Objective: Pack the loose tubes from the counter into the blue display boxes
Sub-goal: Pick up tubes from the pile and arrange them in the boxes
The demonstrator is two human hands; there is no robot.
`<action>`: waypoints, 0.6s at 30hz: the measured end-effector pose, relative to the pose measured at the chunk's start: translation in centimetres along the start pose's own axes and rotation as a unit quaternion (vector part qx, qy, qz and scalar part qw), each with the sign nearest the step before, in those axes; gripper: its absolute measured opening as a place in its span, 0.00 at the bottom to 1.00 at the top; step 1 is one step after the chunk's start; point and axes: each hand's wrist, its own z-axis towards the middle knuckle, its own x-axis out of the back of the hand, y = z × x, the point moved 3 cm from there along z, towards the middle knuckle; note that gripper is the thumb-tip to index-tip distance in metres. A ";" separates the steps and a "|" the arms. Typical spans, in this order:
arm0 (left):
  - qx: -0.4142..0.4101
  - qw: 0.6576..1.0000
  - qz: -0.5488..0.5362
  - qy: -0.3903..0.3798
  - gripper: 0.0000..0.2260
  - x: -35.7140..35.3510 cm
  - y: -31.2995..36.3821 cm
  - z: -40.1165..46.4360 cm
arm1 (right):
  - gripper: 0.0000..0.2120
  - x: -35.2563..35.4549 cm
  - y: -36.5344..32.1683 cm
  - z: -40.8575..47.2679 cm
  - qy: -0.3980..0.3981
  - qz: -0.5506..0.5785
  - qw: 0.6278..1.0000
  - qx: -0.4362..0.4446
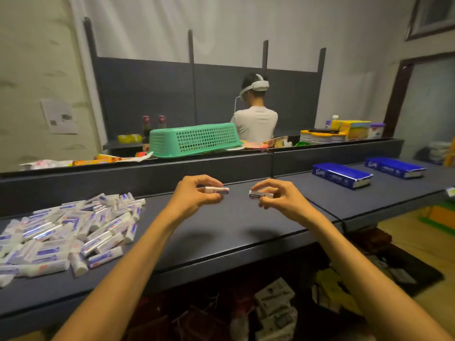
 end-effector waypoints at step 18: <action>-0.190 0.972 0.138 -0.016 0.11 -25.8 3.5 12.0 | 0.19 22.2 14.4 -5.3 0.170 0.051 0.981 -0.083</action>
